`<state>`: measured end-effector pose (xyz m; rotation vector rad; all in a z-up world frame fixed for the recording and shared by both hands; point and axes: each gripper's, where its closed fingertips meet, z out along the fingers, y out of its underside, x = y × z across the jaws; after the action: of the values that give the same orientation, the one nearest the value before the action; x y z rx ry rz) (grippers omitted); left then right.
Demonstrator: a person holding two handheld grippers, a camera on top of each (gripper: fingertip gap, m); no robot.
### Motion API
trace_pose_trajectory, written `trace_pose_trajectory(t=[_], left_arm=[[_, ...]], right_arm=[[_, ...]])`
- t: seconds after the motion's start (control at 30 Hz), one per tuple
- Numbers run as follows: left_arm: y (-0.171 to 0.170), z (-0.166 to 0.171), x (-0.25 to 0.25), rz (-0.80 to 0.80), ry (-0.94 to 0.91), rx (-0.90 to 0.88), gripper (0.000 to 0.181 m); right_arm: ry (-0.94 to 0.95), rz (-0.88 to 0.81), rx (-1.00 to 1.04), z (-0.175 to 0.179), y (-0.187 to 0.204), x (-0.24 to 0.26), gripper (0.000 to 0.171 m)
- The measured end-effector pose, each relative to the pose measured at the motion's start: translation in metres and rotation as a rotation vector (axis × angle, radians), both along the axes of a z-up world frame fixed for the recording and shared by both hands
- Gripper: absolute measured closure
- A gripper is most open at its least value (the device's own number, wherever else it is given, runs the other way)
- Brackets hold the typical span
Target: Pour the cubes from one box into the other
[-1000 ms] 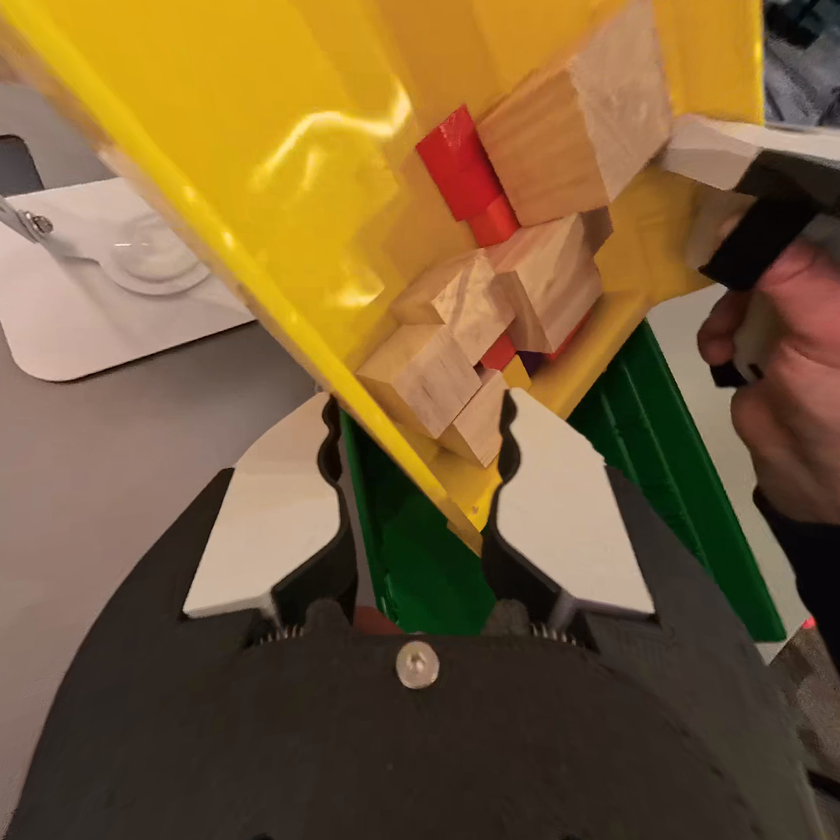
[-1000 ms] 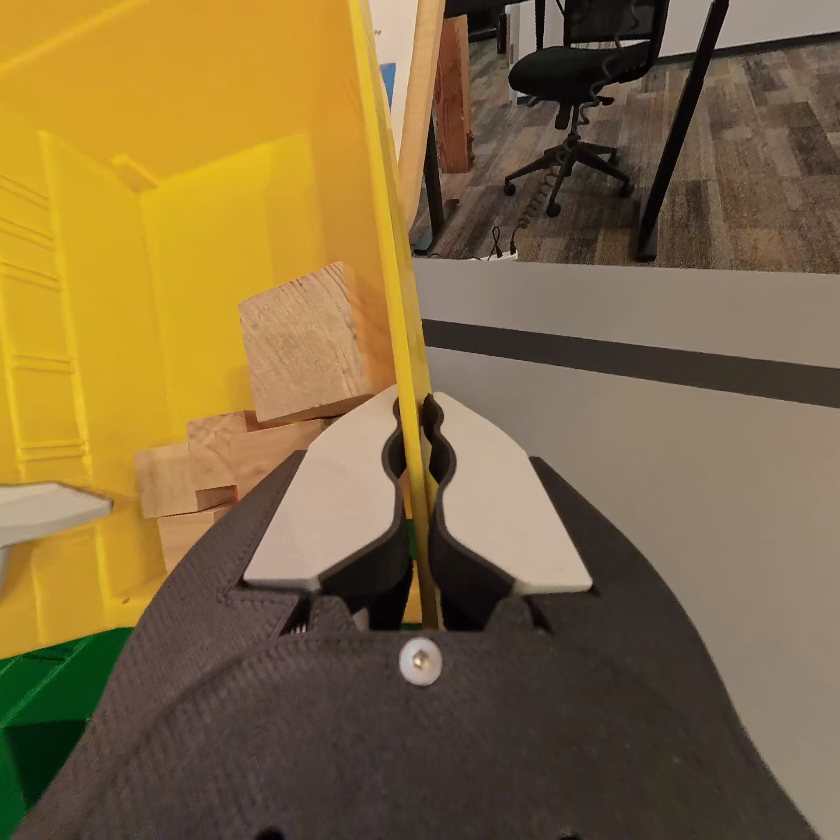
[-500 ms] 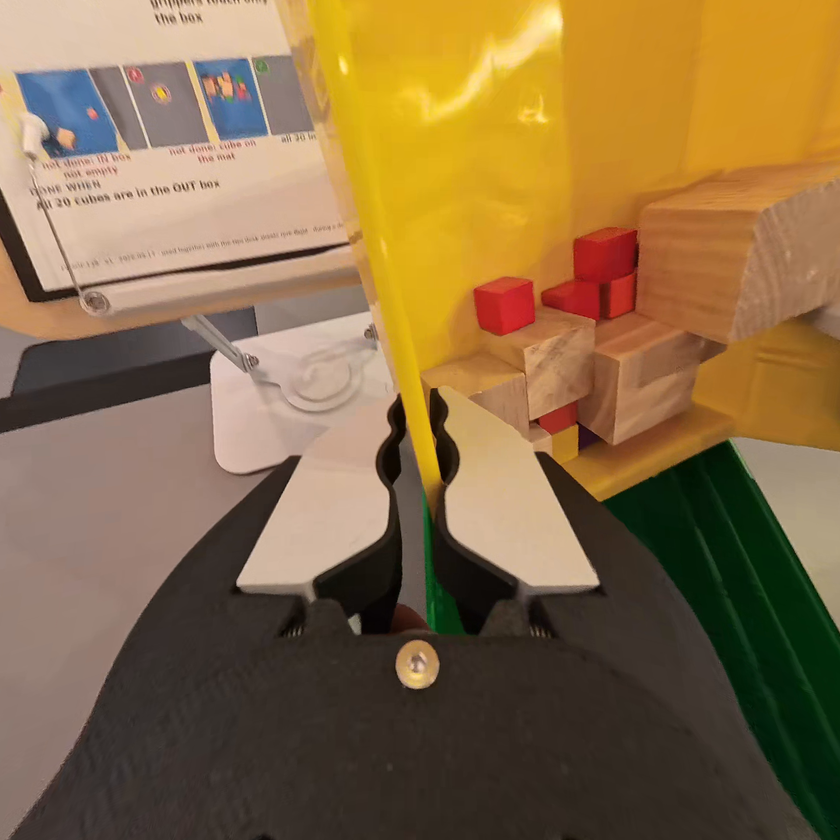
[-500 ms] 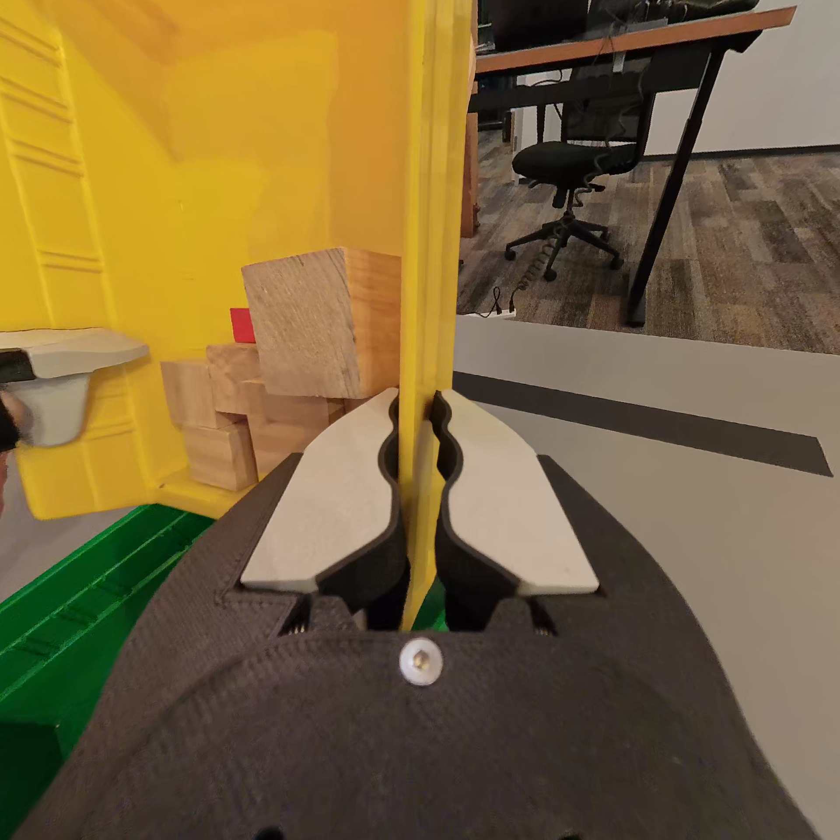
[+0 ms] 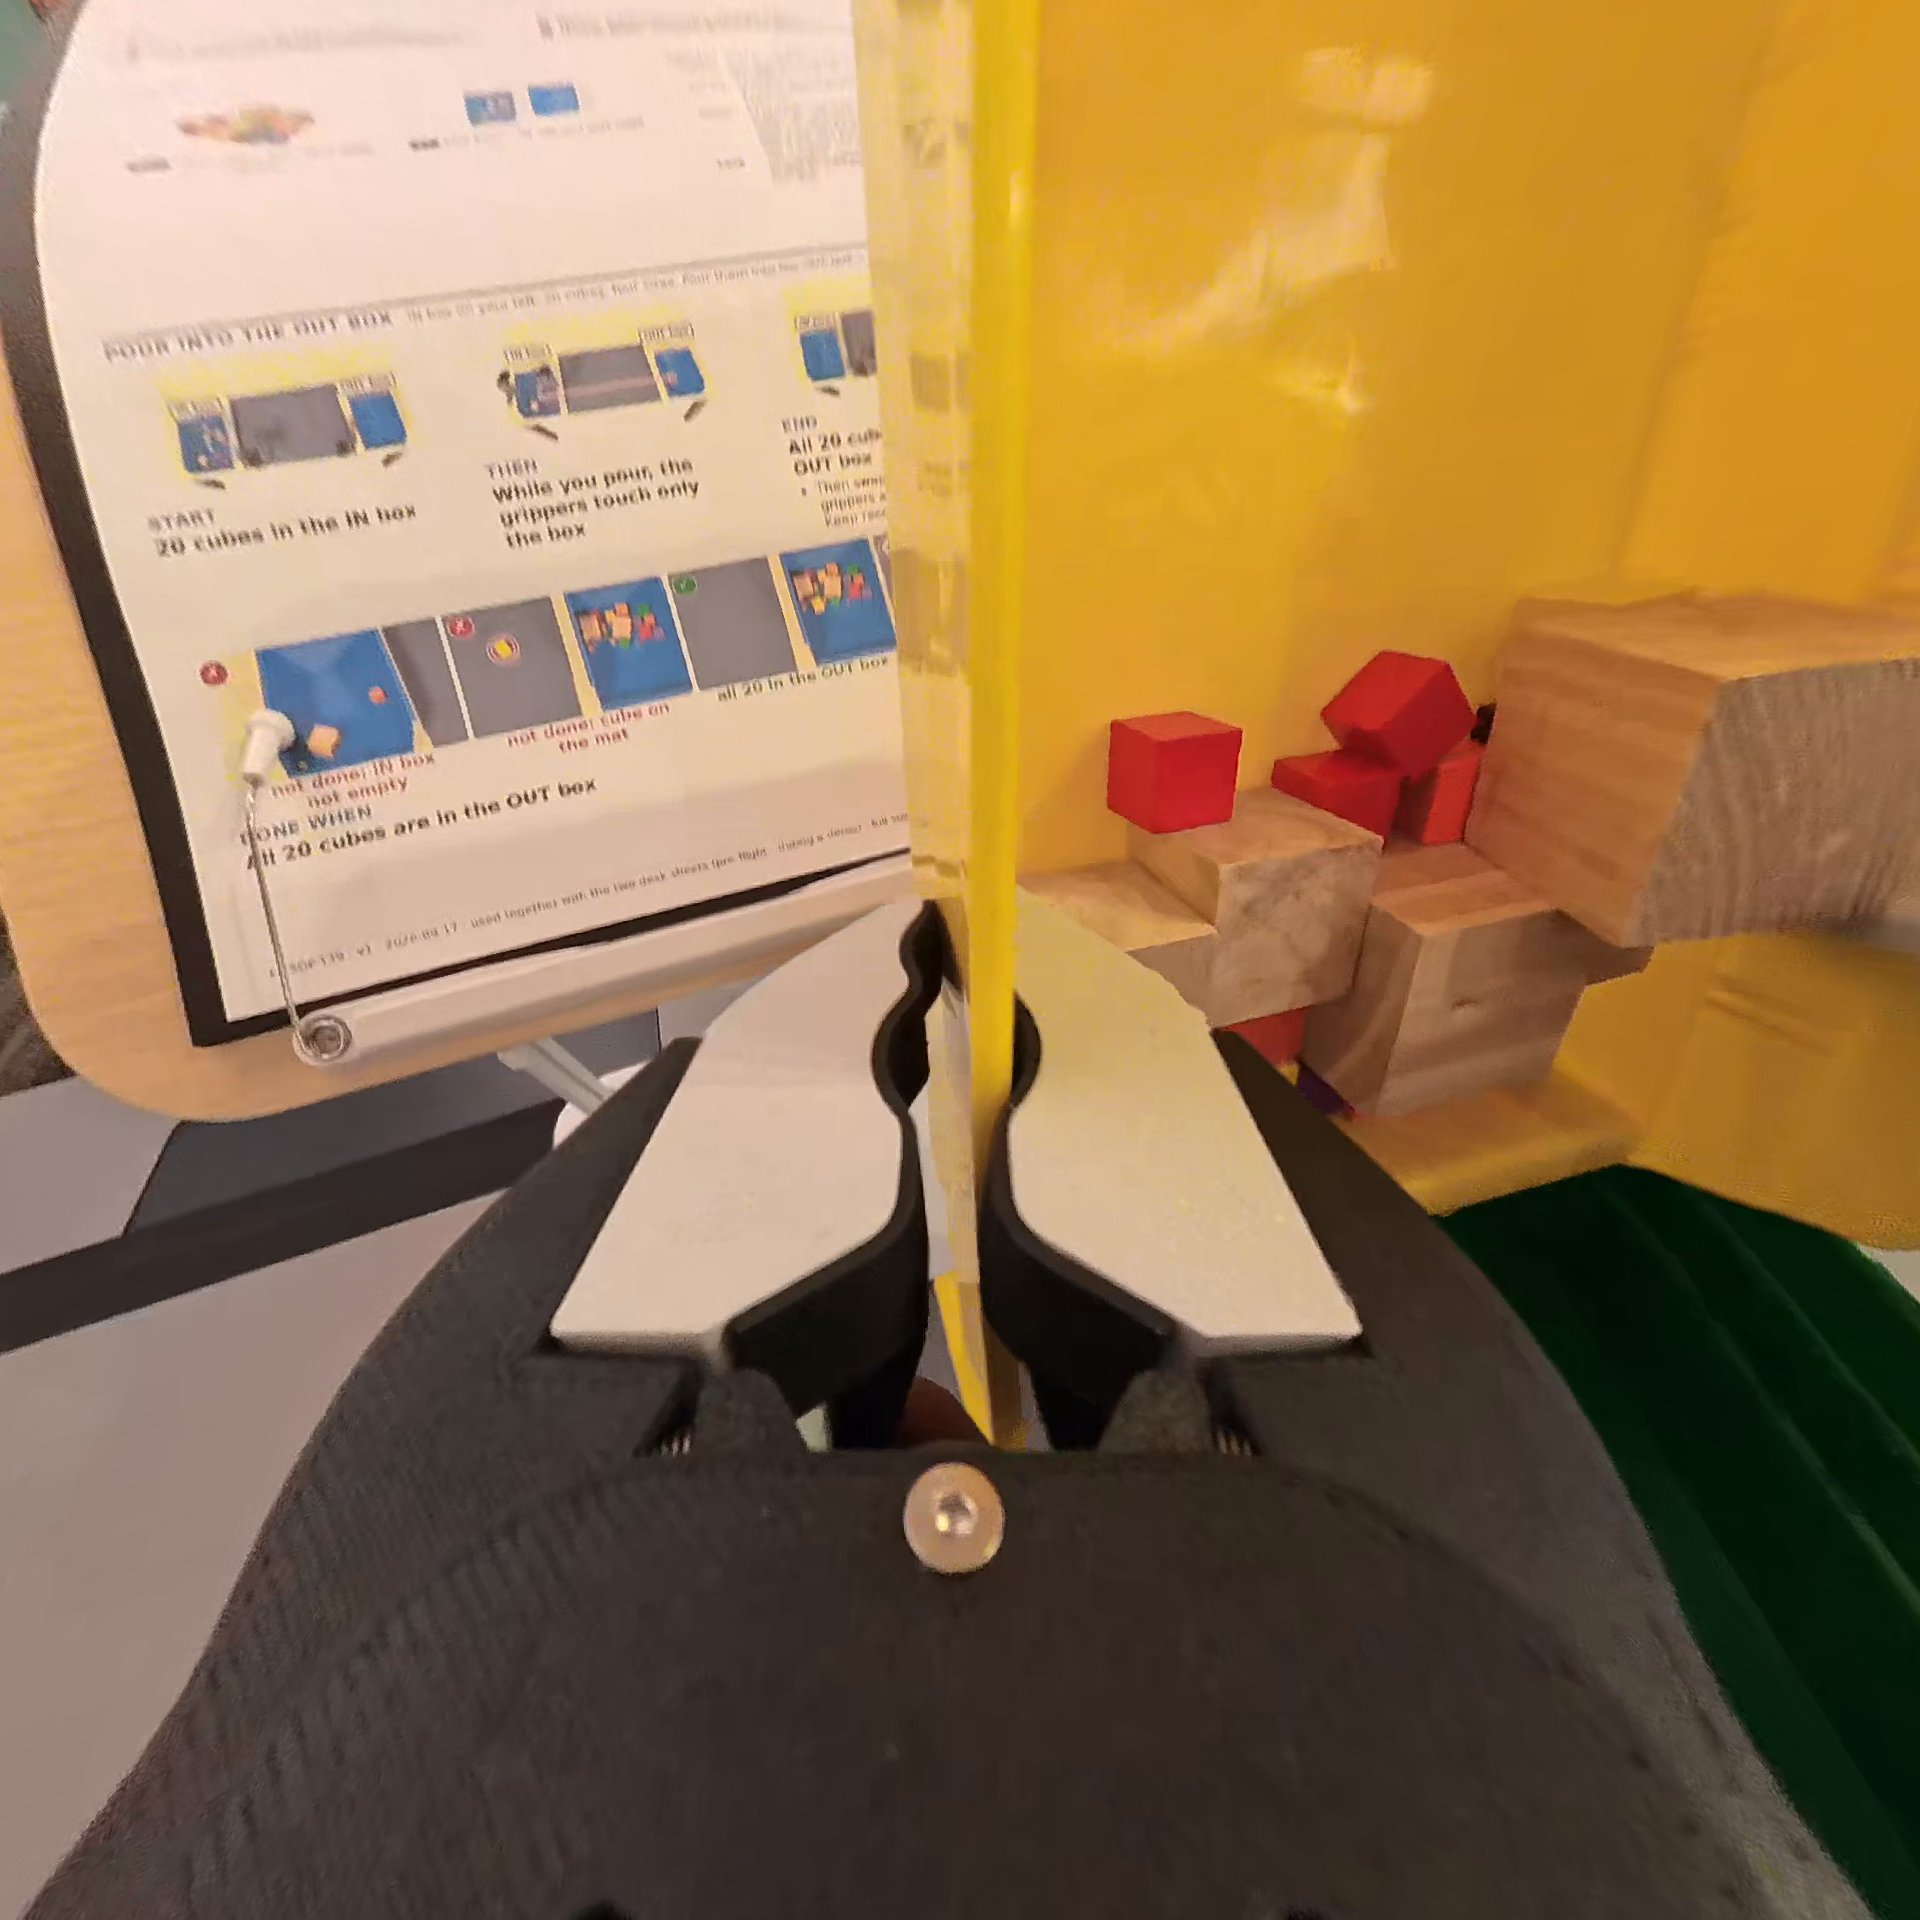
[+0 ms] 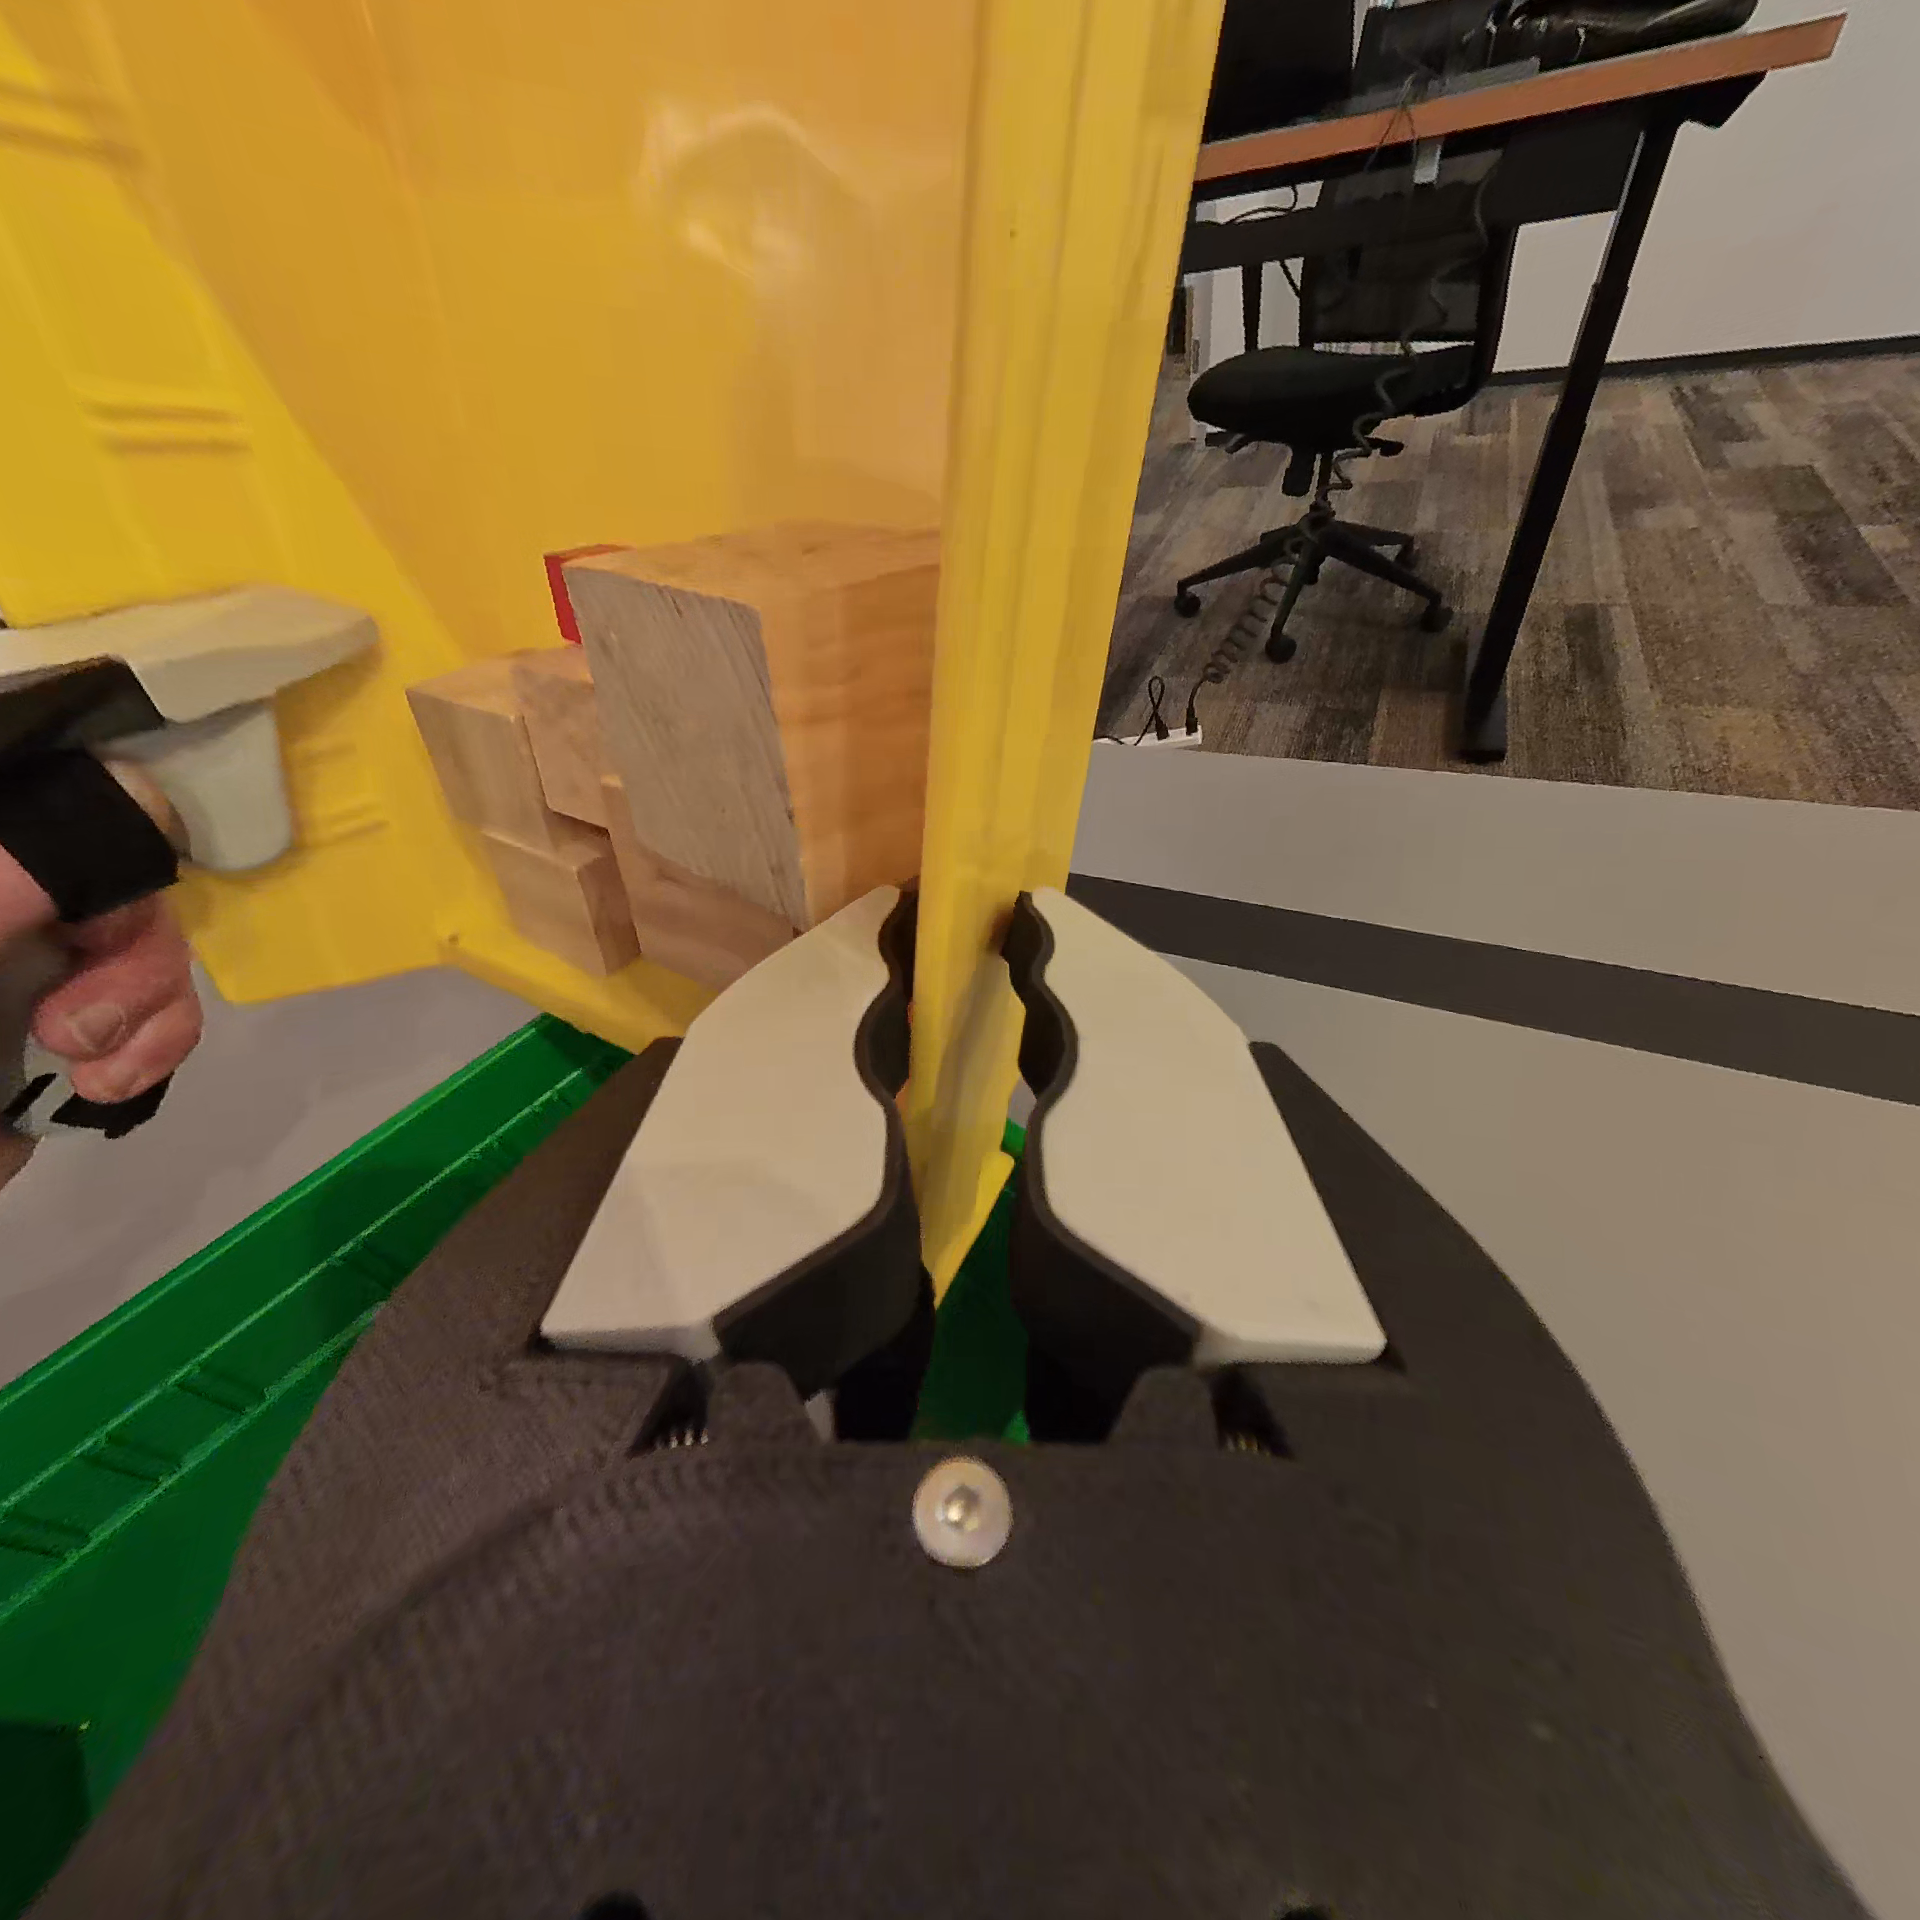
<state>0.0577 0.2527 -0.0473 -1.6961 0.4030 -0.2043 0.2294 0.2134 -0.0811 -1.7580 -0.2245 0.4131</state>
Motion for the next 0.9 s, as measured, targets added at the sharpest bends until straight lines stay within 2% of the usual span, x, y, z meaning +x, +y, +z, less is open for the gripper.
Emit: trace_pose_trajectory(t=[0.43,0.9], left_arm=[[0.001,0.01,0.0,-0.03,-0.069,0.134,0.176],[-0.002,0.016,0.003,-0.091,-0.108,0.208,0.176]], right_arm=[[-0.049,0.032,0.081,0.01,-0.003,-0.002,0.156],[-0.135,0.045,0.046,0.006,-0.007,-0.002,0.155]])
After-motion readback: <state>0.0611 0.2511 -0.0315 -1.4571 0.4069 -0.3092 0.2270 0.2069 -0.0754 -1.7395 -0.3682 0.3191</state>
